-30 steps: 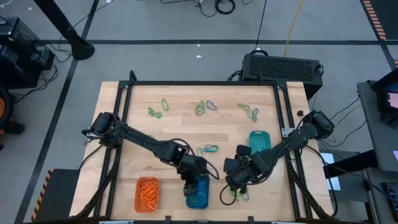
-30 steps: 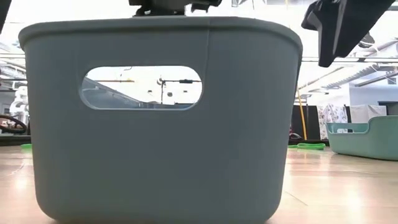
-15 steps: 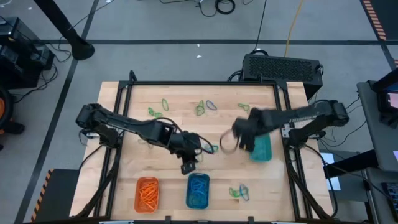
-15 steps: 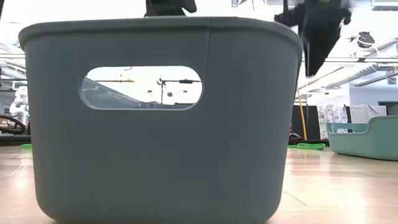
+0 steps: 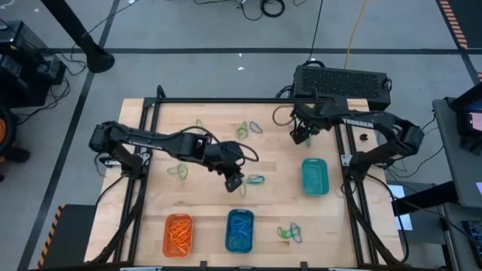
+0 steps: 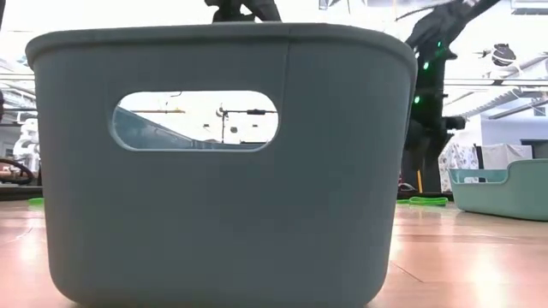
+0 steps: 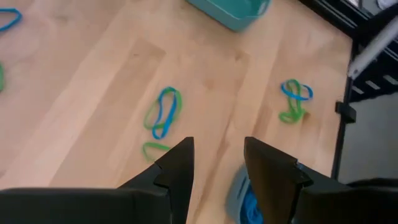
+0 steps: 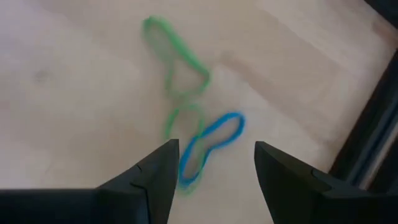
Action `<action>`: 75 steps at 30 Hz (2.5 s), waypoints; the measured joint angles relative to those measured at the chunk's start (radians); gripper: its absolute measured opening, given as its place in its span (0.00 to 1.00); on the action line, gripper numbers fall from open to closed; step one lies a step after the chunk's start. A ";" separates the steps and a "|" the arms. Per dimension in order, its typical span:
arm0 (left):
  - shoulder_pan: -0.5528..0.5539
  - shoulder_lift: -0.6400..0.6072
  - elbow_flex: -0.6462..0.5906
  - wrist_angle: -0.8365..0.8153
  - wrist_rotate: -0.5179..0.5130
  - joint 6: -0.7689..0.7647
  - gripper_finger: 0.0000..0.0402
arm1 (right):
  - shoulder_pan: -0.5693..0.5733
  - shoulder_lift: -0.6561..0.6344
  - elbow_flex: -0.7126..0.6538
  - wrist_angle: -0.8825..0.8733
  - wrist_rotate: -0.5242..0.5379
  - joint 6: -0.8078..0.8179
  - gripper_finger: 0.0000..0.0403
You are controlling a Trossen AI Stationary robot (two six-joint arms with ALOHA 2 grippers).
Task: Sort rubber bands into baskets
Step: Put the blue rubber band into the blue bin
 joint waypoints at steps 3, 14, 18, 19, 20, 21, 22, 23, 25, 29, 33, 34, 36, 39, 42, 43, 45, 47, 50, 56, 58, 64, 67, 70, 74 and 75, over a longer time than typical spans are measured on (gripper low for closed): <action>0.019 0.000 0.000 -0.002 0.015 0.000 0.37 | -0.079 0.042 -0.013 0.044 -0.006 0.001 0.50; 0.045 0.000 0.000 -0.019 0.076 0.115 0.37 | -0.166 0.087 -0.022 0.134 -0.083 0.117 0.50; 0.045 0.000 0.000 -0.040 0.080 0.143 0.37 | -0.166 0.087 -0.057 0.170 -0.080 0.162 0.50; 0.045 0.000 0.000 -0.047 0.081 0.149 0.37 | -0.166 0.087 -0.075 0.178 -0.080 0.180 0.50; 0.044 0.000 0.000 -0.053 0.081 0.157 0.37 | -0.166 0.087 -0.094 0.192 -0.080 0.191 0.50; 0.044 0.000 0.000 -0.061 0.081 0.158 0.37 | -0.166 0.087 -0.113 0.206 -0.079 0.203 0.50; 0.044 0.000 0.000 -0.069 0.081 0.159 0.37 | -0.170 0.087 -0.131 0.217 -0.076 0.218 0.50; 0.045 0.000 0.000 -0.071 0.081 0.158 0.37 | -0.173 0.087 -0.151 0.230 -0.080 0.233 0.50; 0.045 0.001 0.000 -0.069 0.081 0.165 0.37 | -0.177 0.087 -0.188 0.278 -0.099 0.252 0.49; 0.045 0.001 0.000 -0.068 0.081 0.168 0.37 | -0.176 0.081 -0.234 0.341 -0.116 0.293 0.44; 0.044 0.001 0.000 -0.065 0.081 0.168 0.37 | -0.174 0.080 -0.253 0.361 -0.111 0.303 0.36; 0.044 0.001 0.000 -0.065 0.081 0.168 0.37 | -0.169 0.079 -0.254 0.363 -0.106 0.301 0.33; 0.045 0.001 0.000 -0.064 0.081 0.166 0.37 | -0.157 0.070 -0.256 0.375 -0.090 0.299 0.27; 0.045 0.001 0.000 -0.061 0.081 0.164 0.37 | -0.145 0.046 -0.260 0.400 -0.084 0.301 0.16; 0.044 0.001 0.000 -0.061 0.081 0.157 0.37 | -0.143 0.017 -0.264 0.413 -0.061 0.296 0.04; 0.043 0.001 0.000 -0.060 0.085 0.157 0.37 | -0.144 0.001 -0.263 0.415 -0.052 0.293 0.02; 0.039 0.001 0.000 -0.050 0.095 0.158 0.37 | -0.144 -0.034 -0.261 0.418 -0.046 0.288 0.02; 0.031 0.001 0.000 -0.017 0.096 0.168 0.37 | -0.144 -0.077 -0.262 0.410 -0.047 0.287 0.02; 0.023 0.001 -0.017 0.097 0.105 0.187 0.37 | -0.140 -0.161 -0.261 0.409 -0.056 0.294 0.01; 0.038 0.001 -0.143 0.384 0.186 0.145 0.37 | -0.083 -0.368 -0.261 0.412 -0.083 0.303 0.00; 0.045 0.001 -0.211 0.533 0.236 0.096 0.37 | -0.045 -0.436 -0.261 0.421 -0.083 0.304 0.00; 0.065 0.001 -0.403 1.029 0.274 -0.071 0.37 | 0.109 -0.592 -0.260 0.527 -0.199 0.376 0.00; 0.073 0.001 -0.460 1.185 0.185 -0.143 0.37 | 0.216 -0.628 -0.260 0.659 -0.216 0.429 0.00; 0.083 0.001 -0.471 1.207 0.110 -0.156 0.37 | 0.314 -0.628 -0.259 0.784 -0.195 0.470 0.00; 0.097 0.001 -0.471 1.273 0.106 -0.156 0.37 | 0.433 -0.586 -0.259 0.916 -0.125 0.517 0.00; 0.099 0.001 -0.471 1.286 0.106 -0.156 0.37 | 0.461 -0.570 -0.259 0.950 -0.112 0.521 0.00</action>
